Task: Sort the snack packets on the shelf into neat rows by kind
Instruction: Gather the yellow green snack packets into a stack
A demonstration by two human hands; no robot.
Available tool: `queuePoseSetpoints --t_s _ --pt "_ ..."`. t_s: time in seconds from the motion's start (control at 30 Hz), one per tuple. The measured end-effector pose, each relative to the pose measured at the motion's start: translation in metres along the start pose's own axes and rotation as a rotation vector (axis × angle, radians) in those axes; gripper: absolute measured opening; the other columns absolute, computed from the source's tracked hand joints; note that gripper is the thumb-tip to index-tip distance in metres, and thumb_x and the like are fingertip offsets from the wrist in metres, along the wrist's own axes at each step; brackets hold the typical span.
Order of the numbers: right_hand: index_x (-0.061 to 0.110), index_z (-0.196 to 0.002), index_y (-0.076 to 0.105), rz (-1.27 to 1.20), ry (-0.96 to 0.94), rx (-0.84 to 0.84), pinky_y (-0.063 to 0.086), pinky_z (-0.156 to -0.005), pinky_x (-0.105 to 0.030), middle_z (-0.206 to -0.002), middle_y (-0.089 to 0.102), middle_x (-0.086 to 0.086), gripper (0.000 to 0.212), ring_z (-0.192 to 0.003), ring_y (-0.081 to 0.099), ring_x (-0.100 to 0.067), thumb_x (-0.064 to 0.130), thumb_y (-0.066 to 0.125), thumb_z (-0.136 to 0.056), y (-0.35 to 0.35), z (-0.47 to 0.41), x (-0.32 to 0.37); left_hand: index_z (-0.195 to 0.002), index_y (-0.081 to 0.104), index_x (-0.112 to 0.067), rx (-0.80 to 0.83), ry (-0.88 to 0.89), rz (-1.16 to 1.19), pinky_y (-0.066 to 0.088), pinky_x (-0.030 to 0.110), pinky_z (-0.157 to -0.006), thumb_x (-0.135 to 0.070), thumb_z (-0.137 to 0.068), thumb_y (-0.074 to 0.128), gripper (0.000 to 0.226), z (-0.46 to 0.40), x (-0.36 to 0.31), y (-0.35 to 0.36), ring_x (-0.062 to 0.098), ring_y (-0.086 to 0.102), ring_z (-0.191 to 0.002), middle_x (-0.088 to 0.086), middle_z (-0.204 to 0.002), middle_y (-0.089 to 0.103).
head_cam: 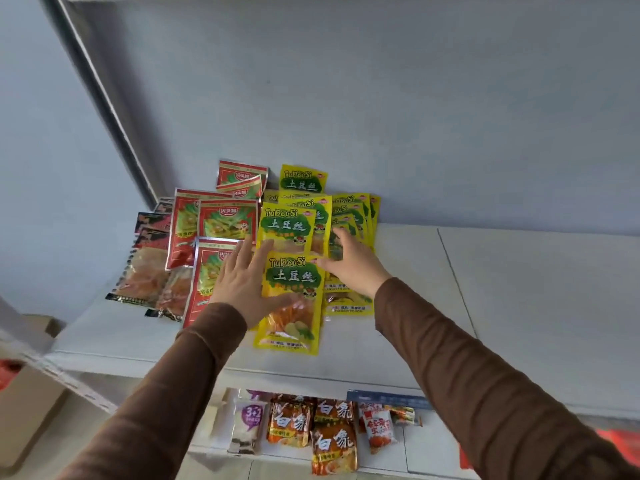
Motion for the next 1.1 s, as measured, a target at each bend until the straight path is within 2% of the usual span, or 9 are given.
queuePoseSetpoints --t_s 0.17,0.3,0.43,0.53,0.63,0.8,0.93,1.0,1.1 --pt "0.028 -0.158 0.008 -0.18 0.148 0.029 0.037 -0.108 -0.039 -0.161 0.027 -0.008 0.106 -0.142 0.036 -0.027 0.043 0.078 -0.081 0.014 -0.013 0.001 -0.158 -0.006 -0.033 -0.058 -0.029 0.051 0.01 0.044 -0.123 -0.073 -0.067 0.073 0.127 -0.014 0.005 0.012 0.028 0.009 -0.154 0.006 -0.167 0.017" --pt "0.031 -0.157 0.011 -0.356 0.184 0.013 0.036 -0.108 -0.04 -0.16 0.029 -0.007 0.106 -0.142 0.036 -0.025 0.037 0.082 -0.079 0.02 -0.022 -0.004 -0.158 -0.002 -0.031 -0.15 -0.058 0.092 0.022 0.049 -0.12 -0.06 -0.069 0.08 0.125 -0.021 0.004 0.017 0.036 0.027 -0.146 0.009 -0.156 0.036" --pt "0.029 -0.157 0.014 -0.494 0.203 -0.005 0.034 -0.109 -0.037 -0.158 0.031 -0.005 0.109 -0.142 0.035 -0.023 0.035 0.085 -0.075 0.022 -0.029 -0.009 -0.158 -0.002 -0.033 -0.167 -0.137 0.13 0.019 0.054 -0.12 -0.058 -0.074 0.078 0.119 -0.029 0.0 0.018 0.04 0.022 -0.15 0.008 -0.161 0.032" --pt "0.022 -0.152 0.029 -0.563 0.234 0.033 0.038 -0.112 -0.045 -0.149 0.046 -0.004 0.102 -0.135 0.046 -0.024 0.037 0.087 -0.07 0.025 -0.035 -0.01 -0.158 0.008 -0.03 -0.217 -0.154 0.286 0.036 0.052 -0.115 -0.048 -0.073 0.083 0.115 -0.033 -0.002 0.017 0.039 0.042 -0.139 0.011 -0.152 0.047" --pt "0.02 -0.145 0.043 -0.546 0.218 0.111 0.041 -0.109 -0.043 -0.147 0.05 -0.001 0.087 -0.131 0.05 -0.021 0.041 0.085 -0.072 0.027 -0.037 -0.009 -0.154 0.024 -0.025 -0.247 -0.176 0.444 0.049 0.047 -0.103 -0.039 -0.076 0.084 0.1 -0.036 -0.002 0.017 0.031 0.056 -0.125 0.009 -0.14 0.057" --pt "0.019 -0.148 0.035 -0.517 0.137 0.07 0.038 -0.112 -0.046 -0.149 0.046 -0.001 0.09 -0.136 0.043 -0.022 0.04 0.083 -0.075 0.03 -0.039 -0.004 -0.13 0.051 -0.016 -0.256 -0.227 0.559 0.056 0.049 -0.089 -0.047 -0.084 0.074 0.061 -0.043 0.001 0.016 0.028 0.066 -0.1 0.005 -0.112 0.07" --pt "0.026 -0.154 0.021 -0.497 0.019 0.02 0.028 -0.107 -0.027 -0.149 0.035 0.012 0.093 -0.137 0.03 -0.008 0.038 0.078 -0.082 0.04 -0.036 0.004 -0.113 0.053 -0.016 -0.265 -0.197 0.613 0.057 0.05 -0.079 -0.053 -0.085 0.07 0.049 -0.045 -0.003 0.015 0.031 0.068 -0.086 0.007 -0.096 0.07" --pt "0.028 -0.154 0.022 -0.49 -0.03 -0.037 0.027 -0.105 -0.026 -0.154 0.034 0.01 0.085 -0.139 0.029 -0.006 0.036 0.074 -0.087 0.042 -0.036 0.005 -0.113 0.055 -0.017 -0.328 -0.187 0.568 0.055 0.045 -0.083 -0.056 -0.085 0.068 0.05 -0.043 -0.006 0.015 0.028 0.063 -0.093 0.002 -0.102 0.064" --pt "0.027 -0.156 0.019 -0.549 -0.032 -0.083 0.024 -0.11 -0.026 -0.16 0.028 0.006 0.087 -0.135 0.024 0.001 0.038 0.072 -0.088 0.039 -0.034 0.005 -0.131 0.045 -0.023 -0.432 -0.192 0.628 0.045 0.042 -0.103 -0.062 -0.078 0.071 0.07 -0.038 -0.008 0.01 0.021 0.047 -0.12 0.0 -0.127 0.048"
Point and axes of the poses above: each hand's wrist, its own z-axis away from the middle knuckle, its own y-axis out of the palm, x = y × z, the point moved 2 cm from there along -z, towards the middle knuckle
